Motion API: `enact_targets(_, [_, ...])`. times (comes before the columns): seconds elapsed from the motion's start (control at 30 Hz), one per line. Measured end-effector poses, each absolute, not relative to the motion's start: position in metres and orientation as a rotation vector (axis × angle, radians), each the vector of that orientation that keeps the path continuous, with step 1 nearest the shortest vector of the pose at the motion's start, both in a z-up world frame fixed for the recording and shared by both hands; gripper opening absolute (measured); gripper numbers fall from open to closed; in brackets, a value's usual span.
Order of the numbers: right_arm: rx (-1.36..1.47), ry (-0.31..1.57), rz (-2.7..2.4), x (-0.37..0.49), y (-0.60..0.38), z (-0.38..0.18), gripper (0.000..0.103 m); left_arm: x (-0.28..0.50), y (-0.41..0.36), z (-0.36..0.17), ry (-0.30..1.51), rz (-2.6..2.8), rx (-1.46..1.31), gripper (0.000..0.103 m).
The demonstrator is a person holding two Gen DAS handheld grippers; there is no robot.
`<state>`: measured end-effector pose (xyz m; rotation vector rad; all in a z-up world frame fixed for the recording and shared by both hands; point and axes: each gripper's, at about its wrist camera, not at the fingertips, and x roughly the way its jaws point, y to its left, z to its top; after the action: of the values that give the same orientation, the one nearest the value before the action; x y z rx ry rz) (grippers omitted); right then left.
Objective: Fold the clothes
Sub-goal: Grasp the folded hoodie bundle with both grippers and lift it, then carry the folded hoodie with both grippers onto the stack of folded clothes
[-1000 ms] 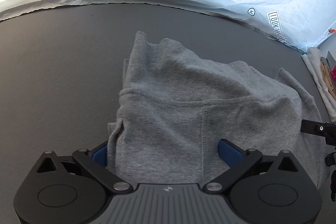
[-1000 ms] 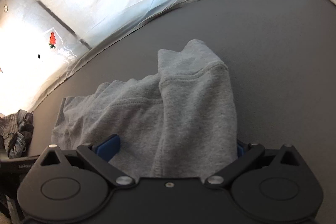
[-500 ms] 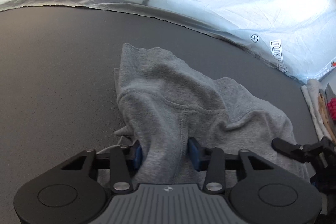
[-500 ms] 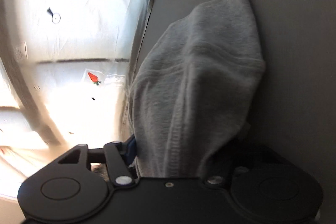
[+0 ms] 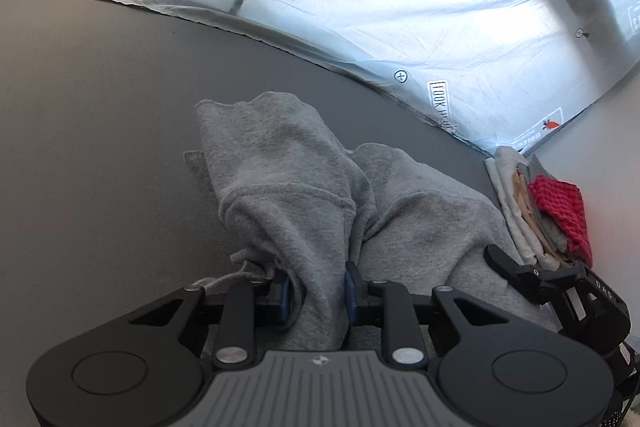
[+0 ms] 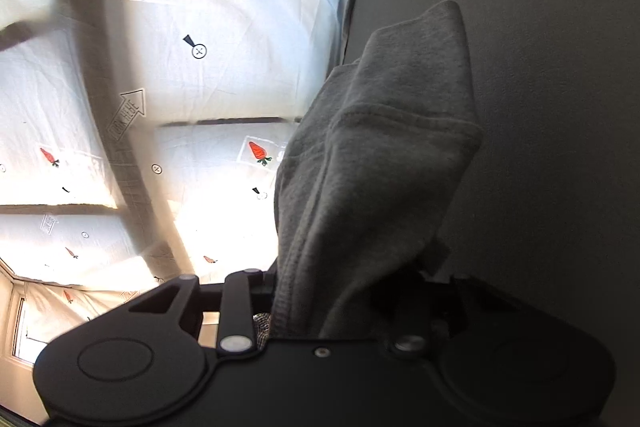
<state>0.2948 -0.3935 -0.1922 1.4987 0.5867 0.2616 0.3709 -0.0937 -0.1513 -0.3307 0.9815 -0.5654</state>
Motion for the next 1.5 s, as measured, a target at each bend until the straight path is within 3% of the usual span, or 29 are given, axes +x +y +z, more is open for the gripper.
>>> enact_targets(0.37, [1.502,0.425,0.153,0.194,-0.364,-0.153,0.036,0.329,-0.084,-0.126,0.939,-0.753,-0.347,0.026])
enact_targets(0.6, [1.524,0.335,0.036,0.131,-0.373,-0.143,0.036,0.309,-0.123,-0.116,0.937,-0.881,-0.318,0.025])
enact_targets(0.8, [1.559,0.265,0.061,0.108,-0.418,-0.147,0.036,0.283,-0.186,-0.101,0.879,-0.899,-0.275,0.024])
enact_targets(1.07, [1.535,0.215,0.264,0.116,-0.534,-0.135,0.031,0.269,-0.313,-0.062,0.788,-0.926,-0.27,0.013])
enact_targets(1.5, [1.53,0.096,0.317,0.093,-0.698,-0.117,0.028,0.271,-0.456,-0.014,0.757,-0.967,-0.197,0.012])
